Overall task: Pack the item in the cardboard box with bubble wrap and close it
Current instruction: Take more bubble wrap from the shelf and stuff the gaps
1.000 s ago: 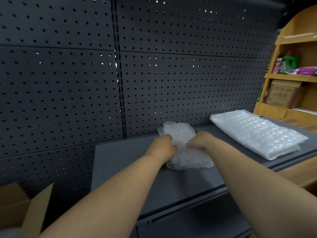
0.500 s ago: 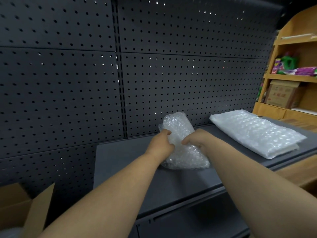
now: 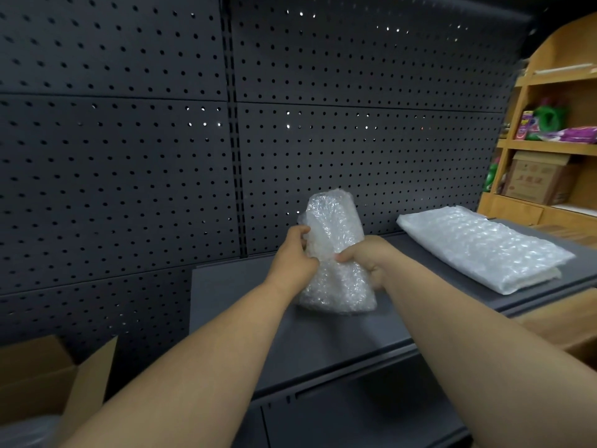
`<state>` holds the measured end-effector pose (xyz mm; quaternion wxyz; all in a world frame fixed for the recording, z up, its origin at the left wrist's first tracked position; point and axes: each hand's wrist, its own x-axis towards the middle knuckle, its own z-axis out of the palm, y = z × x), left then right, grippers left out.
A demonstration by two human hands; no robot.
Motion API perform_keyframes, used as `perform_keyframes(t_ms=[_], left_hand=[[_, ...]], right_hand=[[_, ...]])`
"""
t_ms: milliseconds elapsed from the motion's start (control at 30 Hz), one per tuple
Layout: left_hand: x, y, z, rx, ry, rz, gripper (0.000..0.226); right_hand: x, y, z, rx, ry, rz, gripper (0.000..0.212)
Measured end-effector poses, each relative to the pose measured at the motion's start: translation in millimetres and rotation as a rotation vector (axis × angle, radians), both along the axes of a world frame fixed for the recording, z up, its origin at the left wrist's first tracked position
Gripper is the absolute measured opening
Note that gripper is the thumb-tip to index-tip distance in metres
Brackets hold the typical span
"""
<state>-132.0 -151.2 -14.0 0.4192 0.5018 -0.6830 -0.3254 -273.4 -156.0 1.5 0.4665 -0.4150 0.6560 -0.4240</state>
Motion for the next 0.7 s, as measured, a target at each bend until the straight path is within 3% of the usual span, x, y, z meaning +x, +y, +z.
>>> perform_keyframes(t_ms=[167,433,500,700], left_hand=[[13.1,7.9,6.7,-0.012,0.066,0.017,0.052],[56.2,29.7,15.8,-0.075,0.026,0.089,0.062],[75.2,35.1,18.5,-0.192,-0.07,0.17,0.059],[139.5,62.8,37.6,-0.584,-0.582,0.324,0.067]], right_hand=[[9.5,13.9,10.9,-0.093,-0.013,-0.018,0.041],[25.6,32.3,25.1,-0.219,0.253,0.077,0.043],[34.5,39.2,29.7,-0.257,0.333,0.129,0.041],[92.7,59.9,47.0,-0.35,0.733,0.362,0.028]])
